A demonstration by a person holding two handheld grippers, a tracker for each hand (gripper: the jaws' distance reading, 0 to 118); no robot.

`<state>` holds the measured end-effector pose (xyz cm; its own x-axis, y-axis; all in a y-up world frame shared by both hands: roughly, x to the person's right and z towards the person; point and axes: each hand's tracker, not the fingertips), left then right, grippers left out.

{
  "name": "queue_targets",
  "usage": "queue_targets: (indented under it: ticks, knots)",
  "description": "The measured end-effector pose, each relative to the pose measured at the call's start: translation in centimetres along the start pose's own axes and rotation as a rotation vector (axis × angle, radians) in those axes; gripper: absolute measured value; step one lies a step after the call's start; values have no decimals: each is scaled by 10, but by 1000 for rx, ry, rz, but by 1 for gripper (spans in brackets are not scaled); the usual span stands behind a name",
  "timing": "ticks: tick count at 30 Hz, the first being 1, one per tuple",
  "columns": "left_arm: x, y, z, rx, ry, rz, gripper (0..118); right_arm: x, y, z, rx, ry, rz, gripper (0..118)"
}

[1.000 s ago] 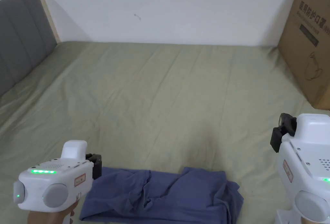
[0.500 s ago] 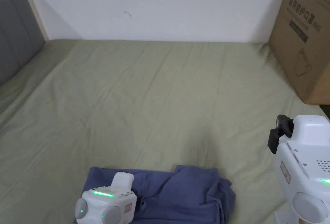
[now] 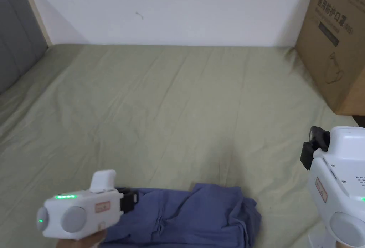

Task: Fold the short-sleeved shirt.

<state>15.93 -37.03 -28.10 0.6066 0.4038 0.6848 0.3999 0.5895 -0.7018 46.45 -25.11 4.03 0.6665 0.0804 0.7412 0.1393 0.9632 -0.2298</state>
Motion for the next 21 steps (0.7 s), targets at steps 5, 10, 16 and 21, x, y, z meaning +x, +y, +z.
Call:
queue_targets:
  ticks: [5,10,16,21]
  knots:
    - [-59,17,19,-46,8,118,104,-14,2,-3,0,19,-1,0]
    - [-110,10,4,-138,9,255,108,-28,-1,-6,-12,39,3,0]
    - [-134,-14,-29,-174,-29,303,94,-35,-9,-13,-48,46,26,0]
    - [-120,-21,-28,-138,-15,205,56,-33,-14,-15,-67,35,33,0]
